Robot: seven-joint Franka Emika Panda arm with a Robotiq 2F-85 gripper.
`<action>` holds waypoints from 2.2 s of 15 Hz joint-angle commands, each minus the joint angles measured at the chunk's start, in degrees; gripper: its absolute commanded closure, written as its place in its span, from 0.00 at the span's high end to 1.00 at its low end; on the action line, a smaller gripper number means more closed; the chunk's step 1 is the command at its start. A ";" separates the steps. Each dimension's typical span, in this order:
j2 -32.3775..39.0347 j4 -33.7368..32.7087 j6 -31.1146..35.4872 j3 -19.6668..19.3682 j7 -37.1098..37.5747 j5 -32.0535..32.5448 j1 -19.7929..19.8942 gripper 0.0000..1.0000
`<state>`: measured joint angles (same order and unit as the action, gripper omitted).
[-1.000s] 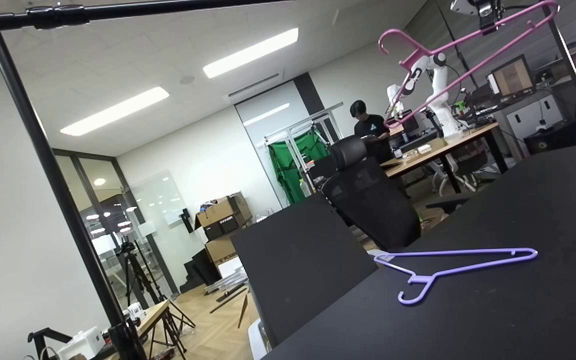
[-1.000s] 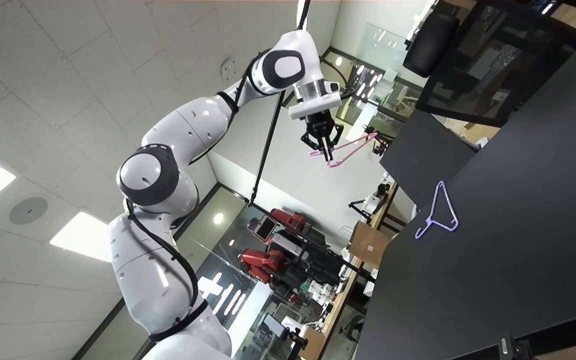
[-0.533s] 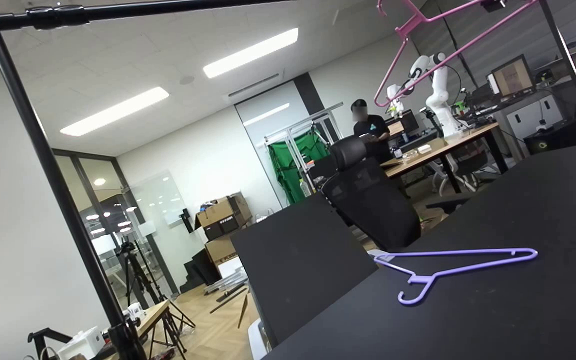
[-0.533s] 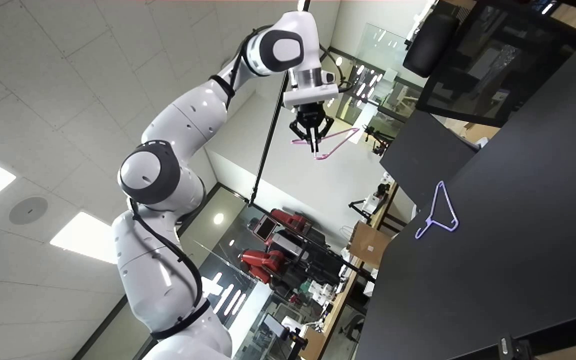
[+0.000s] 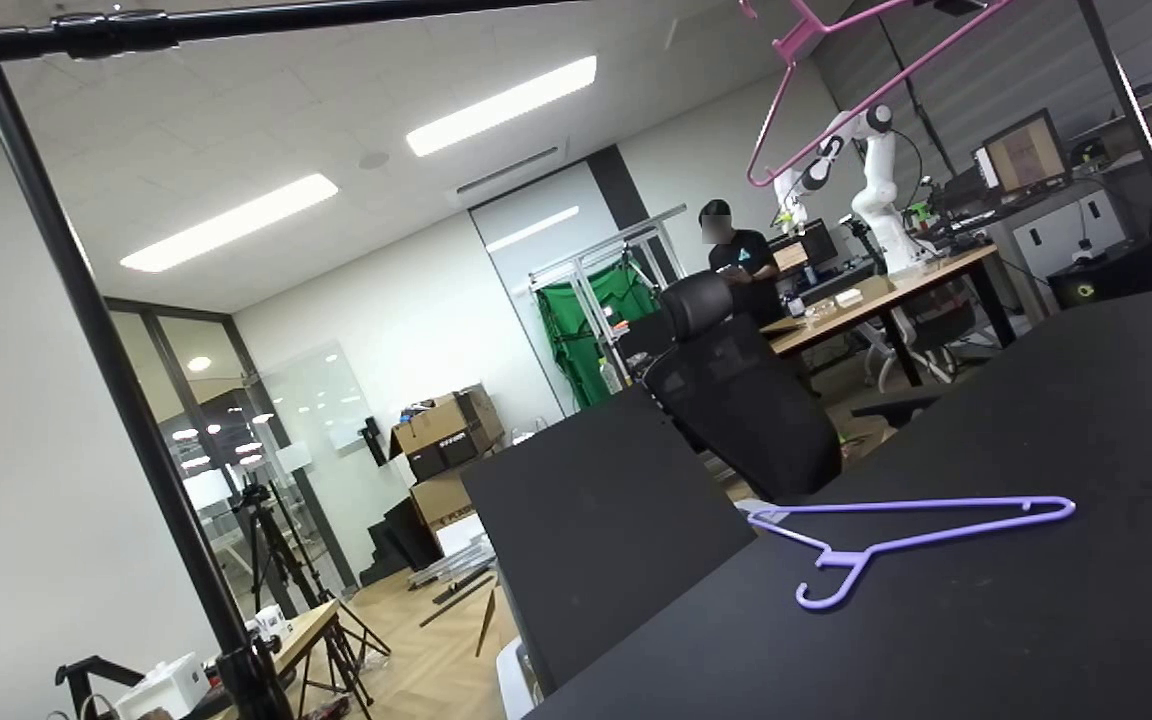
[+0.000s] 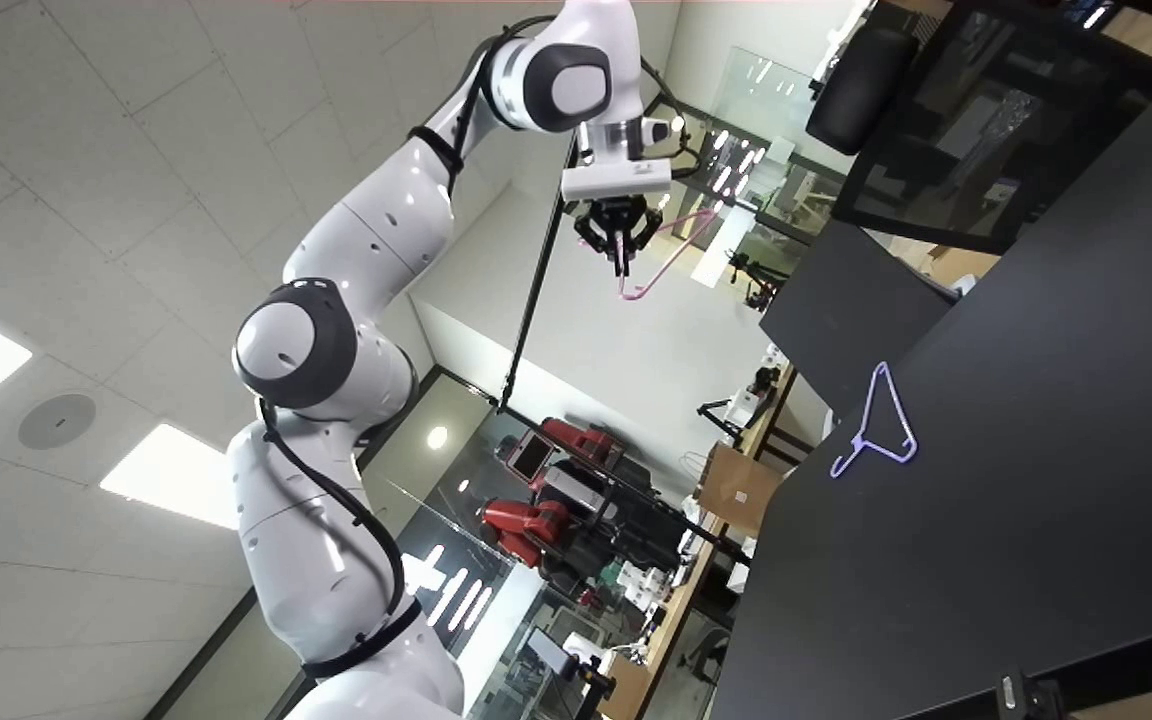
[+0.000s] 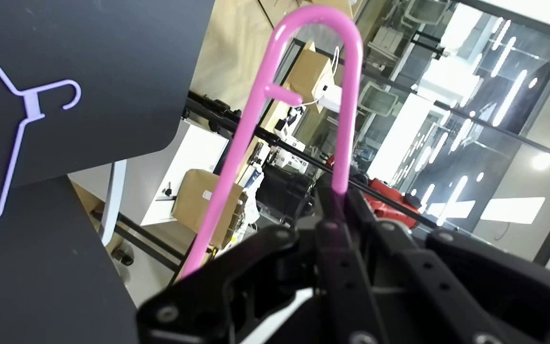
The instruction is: Put the pink hanger on the rack
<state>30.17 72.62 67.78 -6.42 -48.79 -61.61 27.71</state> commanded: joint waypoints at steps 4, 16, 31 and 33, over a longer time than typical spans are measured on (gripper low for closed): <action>2.58 -4.03 1.63 -0.23 5.15 -6.08 -0.94 0.02; 1.62 -4.30 3.32 -1.02 2.52 -3.41 -3.51 0.08; 0.63 -4.49 1.35 0.48 -1.30 -7.96 -2.88 0.02; 0.73 -4.44 1.66 0.81 -1.69 -10.75 -2.87 0.02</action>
<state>31.49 68.41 69.96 -6.36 -50.30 -69.45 24.22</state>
